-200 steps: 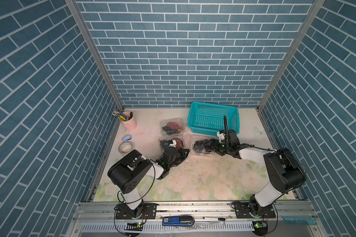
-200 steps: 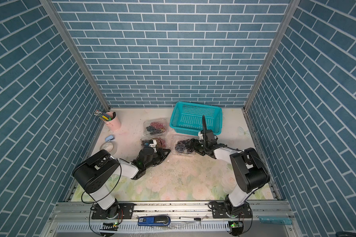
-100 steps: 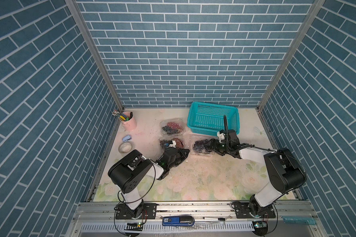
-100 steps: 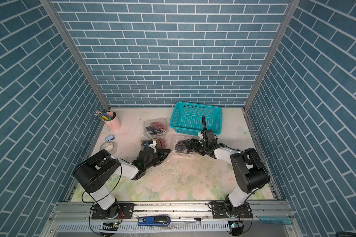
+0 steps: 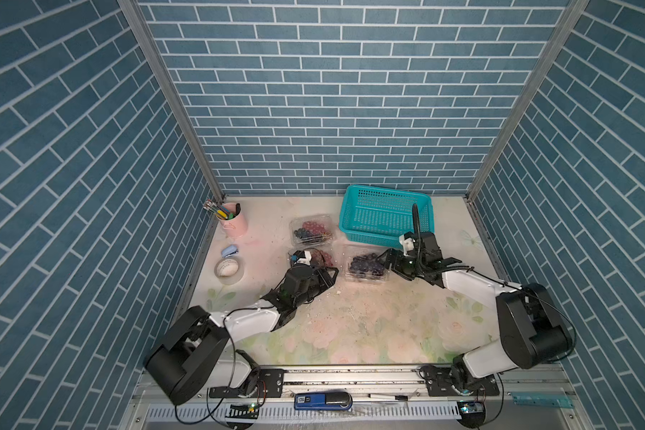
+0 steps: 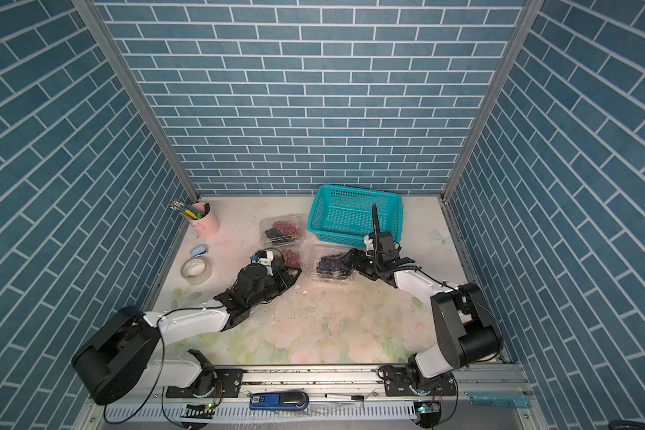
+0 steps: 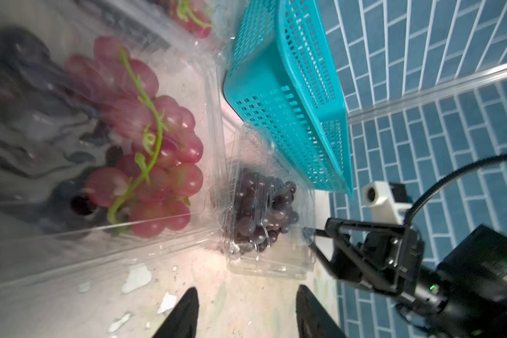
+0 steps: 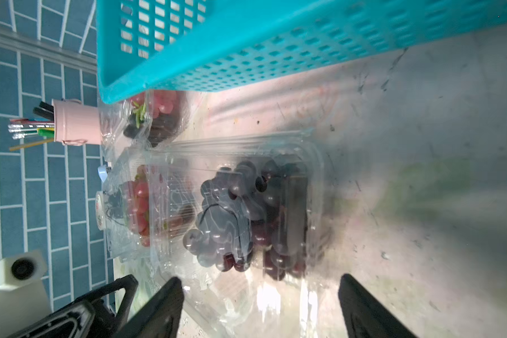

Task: Pack grapes into containers
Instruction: Close the packing box at the center of the board, then reset both arms

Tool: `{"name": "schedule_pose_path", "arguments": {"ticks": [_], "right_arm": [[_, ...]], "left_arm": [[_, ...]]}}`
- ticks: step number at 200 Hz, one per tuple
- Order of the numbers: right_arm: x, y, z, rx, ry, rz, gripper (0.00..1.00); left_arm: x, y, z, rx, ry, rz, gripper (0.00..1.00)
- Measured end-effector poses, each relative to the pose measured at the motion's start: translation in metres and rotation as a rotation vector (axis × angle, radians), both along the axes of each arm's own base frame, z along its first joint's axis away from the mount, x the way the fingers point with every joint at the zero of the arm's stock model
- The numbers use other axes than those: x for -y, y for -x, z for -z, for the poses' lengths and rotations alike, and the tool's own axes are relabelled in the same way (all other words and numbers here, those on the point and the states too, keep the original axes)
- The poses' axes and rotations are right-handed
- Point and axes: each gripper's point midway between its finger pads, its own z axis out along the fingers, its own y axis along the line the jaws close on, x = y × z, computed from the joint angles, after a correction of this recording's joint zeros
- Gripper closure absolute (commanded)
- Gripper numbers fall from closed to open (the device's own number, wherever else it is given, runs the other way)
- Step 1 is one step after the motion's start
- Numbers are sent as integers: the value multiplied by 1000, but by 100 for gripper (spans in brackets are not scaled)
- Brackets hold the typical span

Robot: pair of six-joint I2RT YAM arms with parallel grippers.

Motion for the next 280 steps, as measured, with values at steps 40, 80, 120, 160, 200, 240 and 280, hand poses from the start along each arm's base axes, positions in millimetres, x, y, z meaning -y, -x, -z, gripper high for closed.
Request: {"name": "schedule_pose_path", "arguments": {"ticks": [40,80,120,160,200,240,280], "right_arm": [[44,-13,-50,130,77,82,2],[126,-23,-86,242,316,295,2],[214,-8,-96,297,624,565,2],[264,17,-66,299,827,740,1],[280,14,-38,318,932,793,1],[282,4,-24,385,971,782,1],[280,-4,-12,452,992,754,1]], "left_arm": [[-35,-10,-93,194,-193,-19,0],[-127,-35,-171,311,-442,-208,0],[-234,-41,-156,204,-671,-480,0],[-308,-21,-95,121,-849,-729,0],[-337,-13,-35,21,-1046,-796,0],[-336,-25,5,26,-1103,-746,0],[-320,-52,31,67,-1091,-615,1]]}}
